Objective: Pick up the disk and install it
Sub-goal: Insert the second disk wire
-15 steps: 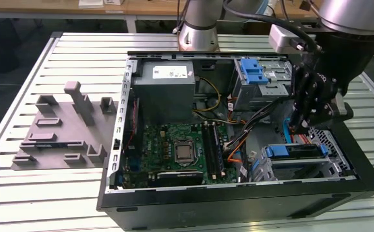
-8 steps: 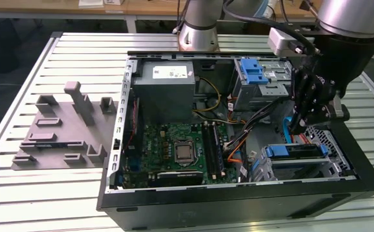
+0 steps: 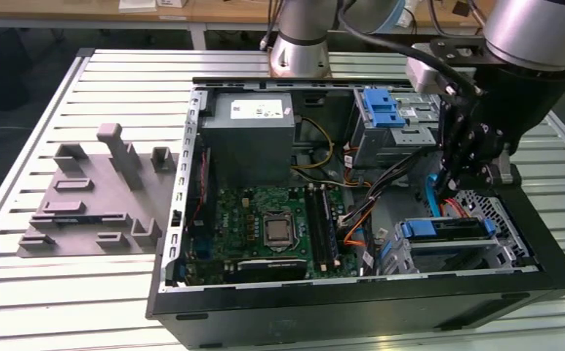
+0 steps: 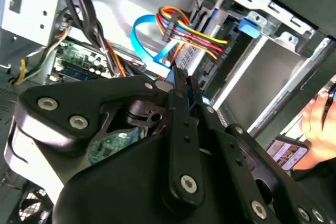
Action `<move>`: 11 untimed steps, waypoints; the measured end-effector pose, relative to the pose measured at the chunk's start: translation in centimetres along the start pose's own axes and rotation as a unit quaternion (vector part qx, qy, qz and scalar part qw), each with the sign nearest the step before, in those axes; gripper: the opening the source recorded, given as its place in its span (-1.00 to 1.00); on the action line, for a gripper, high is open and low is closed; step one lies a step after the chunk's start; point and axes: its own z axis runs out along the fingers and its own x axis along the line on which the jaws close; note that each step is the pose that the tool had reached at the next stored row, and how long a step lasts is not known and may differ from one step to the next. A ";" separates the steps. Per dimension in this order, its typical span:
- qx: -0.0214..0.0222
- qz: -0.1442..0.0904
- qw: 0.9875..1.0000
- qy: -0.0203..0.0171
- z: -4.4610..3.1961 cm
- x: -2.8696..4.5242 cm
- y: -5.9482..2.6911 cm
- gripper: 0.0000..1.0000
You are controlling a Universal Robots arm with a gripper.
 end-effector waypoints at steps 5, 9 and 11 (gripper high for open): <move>0.001 0.000 1.000 -0.002 0.29 0.76 -0.04 -0.68; 0.001 0.000 1.000 -0.002 0.38 0.84 -0.04 -0.68; 0.001 0.000 1.000 -0.003 0.57 1.14 -0.06 -0.68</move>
